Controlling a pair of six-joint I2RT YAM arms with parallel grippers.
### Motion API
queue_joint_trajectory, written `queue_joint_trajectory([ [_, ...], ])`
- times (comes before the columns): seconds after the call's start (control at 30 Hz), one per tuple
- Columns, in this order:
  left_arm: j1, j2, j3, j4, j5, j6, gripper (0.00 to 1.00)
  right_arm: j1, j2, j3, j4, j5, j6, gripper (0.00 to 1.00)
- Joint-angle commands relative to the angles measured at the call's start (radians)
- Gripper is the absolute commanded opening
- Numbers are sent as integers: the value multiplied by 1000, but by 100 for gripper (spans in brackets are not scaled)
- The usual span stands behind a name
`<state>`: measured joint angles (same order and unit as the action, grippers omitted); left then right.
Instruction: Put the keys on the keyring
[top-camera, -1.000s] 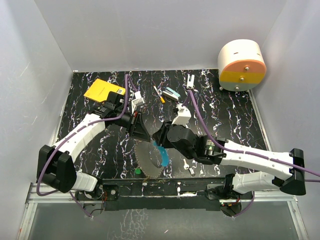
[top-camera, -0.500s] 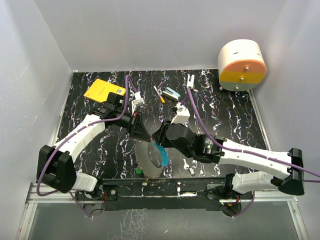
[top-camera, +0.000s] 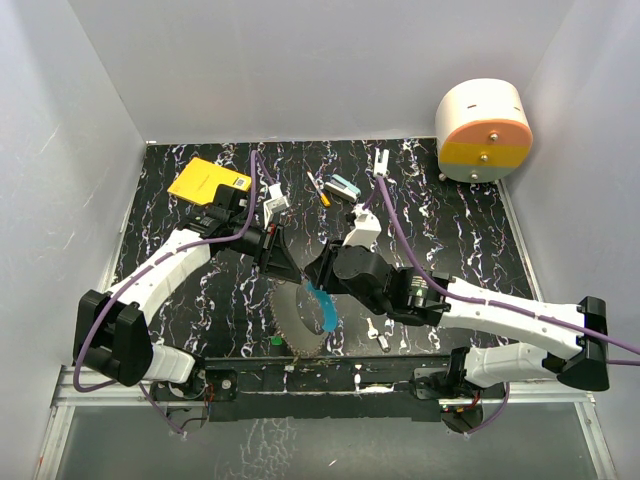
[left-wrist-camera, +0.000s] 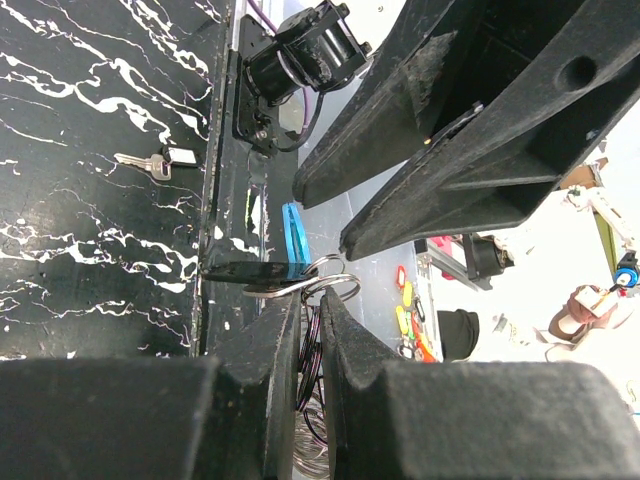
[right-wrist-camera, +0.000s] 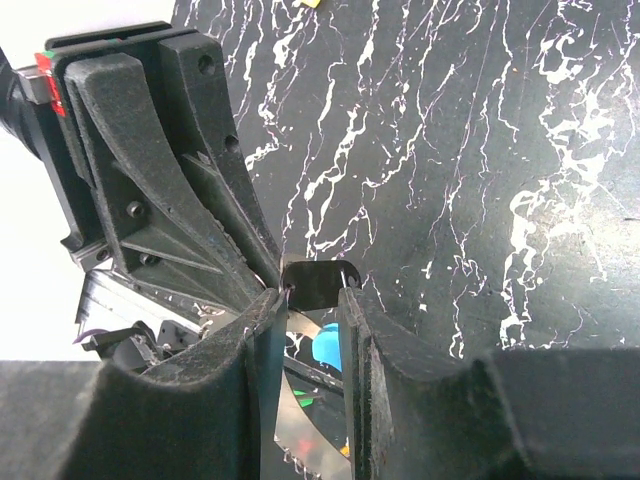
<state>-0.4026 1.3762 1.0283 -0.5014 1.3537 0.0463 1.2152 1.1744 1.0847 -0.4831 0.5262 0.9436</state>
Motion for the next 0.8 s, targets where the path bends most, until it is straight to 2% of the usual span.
queue_joint_trajectory([
  [0.0, -3, -35, -7, 0, 48, -18, 0, -2, -41, 60, 51, 30, -5, 33],
  [0.33, -3, -35, -4, -3, 44, -16, 0, -2, 3, 67, 66, 9, -11, 35],
  [0.77, -4, -48, -5, -7, 42, -15, 0, -3, 12, 34, 109, -8, 13, 28],
])
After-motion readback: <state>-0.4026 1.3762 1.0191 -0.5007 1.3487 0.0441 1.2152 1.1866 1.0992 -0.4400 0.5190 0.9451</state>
